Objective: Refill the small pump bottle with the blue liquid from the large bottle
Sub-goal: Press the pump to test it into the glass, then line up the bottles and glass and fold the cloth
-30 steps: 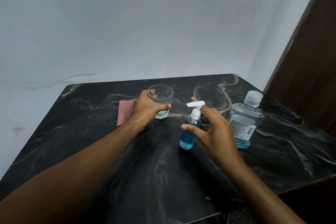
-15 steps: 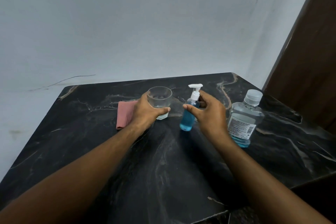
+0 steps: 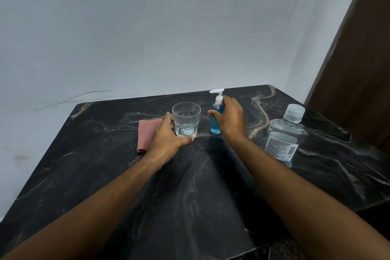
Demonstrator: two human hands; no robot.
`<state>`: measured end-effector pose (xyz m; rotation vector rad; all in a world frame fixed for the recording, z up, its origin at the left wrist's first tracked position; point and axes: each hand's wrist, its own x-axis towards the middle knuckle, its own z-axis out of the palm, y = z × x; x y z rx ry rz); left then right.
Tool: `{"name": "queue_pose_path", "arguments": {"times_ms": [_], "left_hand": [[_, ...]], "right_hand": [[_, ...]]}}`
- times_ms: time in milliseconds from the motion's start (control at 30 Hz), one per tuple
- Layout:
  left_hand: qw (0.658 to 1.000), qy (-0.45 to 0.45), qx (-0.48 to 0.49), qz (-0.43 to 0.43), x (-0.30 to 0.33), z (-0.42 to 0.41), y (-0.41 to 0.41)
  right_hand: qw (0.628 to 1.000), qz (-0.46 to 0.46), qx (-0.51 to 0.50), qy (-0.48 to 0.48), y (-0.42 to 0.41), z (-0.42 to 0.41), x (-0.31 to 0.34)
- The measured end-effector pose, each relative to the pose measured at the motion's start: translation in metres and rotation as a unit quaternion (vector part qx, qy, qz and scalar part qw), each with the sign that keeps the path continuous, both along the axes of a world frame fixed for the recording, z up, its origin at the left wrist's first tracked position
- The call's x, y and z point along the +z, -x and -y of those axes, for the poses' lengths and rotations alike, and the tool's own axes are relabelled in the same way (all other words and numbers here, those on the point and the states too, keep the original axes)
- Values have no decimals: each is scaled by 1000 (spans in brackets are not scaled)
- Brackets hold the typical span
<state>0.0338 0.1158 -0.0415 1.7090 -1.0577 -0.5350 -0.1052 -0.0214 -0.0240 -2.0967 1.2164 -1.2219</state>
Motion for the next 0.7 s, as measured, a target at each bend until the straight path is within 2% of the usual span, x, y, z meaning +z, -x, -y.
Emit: {"name": "queue_pose_path", "arguments": {"times_ms": [100,200,333,433,500,567,633,700], "left_hand": [[999,-10,2,49,-3,-4,1],[997,-11,10,78,-8,-7,3],[989,37,51,135,-14,-15,8],[978,111,45,173,-16,-24,24],[974,135,12,182,-15,-28,37],[975,137,-22,175,-10,-27,50],[977,130,-38,162,-4,-24,63],[978,134,-37,153,0,-22,74]], "right_hand": [[999,-29,-14,-22,3,-4,6],[993,-111,-32,1,14,-24,13],[976,-158,-18,150,40,-73,16],[953,-105,-30,283,76,-101,20],[937,-82,-91,328,103,-108,25],[925,-77,-191,320,127,-107,27],[916,-68,-286,273,144,-103,27],[915,-75,-335,214,148,-101,21]]}}
